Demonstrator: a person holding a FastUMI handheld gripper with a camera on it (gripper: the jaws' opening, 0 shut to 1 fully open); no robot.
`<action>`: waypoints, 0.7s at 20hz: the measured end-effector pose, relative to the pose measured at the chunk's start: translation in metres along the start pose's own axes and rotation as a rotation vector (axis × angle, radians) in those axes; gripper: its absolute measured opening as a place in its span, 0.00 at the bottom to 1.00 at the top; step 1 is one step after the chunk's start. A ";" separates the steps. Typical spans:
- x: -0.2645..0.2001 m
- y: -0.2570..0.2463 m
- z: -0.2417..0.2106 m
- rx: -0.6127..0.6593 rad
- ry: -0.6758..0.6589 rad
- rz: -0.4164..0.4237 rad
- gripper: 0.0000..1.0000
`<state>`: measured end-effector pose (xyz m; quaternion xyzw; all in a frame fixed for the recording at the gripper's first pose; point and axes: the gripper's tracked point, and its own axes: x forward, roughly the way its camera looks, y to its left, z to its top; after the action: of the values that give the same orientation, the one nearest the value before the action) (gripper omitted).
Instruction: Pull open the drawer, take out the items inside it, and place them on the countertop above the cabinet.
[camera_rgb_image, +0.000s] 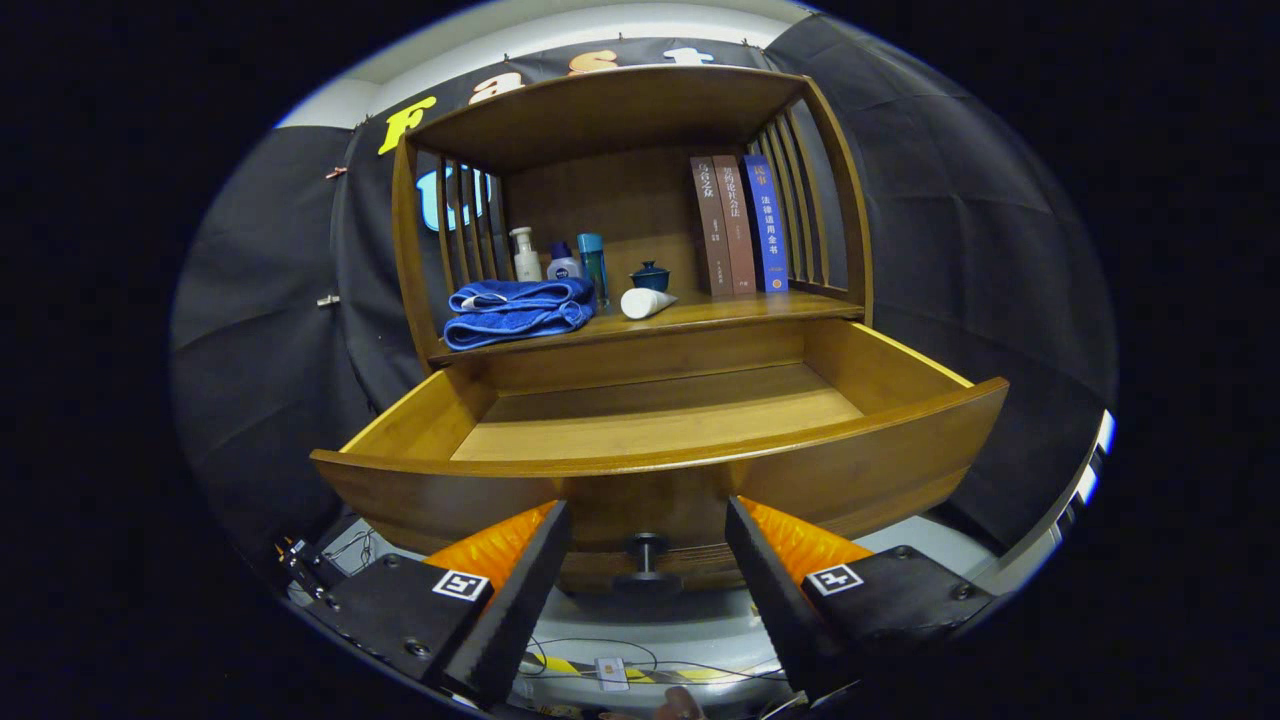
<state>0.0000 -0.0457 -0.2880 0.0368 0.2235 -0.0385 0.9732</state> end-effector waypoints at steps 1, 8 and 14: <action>0.000 -0.001 -0.002 -0.001 0.008 -0.005 0.99; 0.006 0.002 -0.001 -0.049 -0.014 -0.039 0.99; 0.041 0.009 0.009 -0.028 -0.014 -0.042 0.99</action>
<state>0.0414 -0.0400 -0.2978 0.0183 0.2180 -0.0559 0.9742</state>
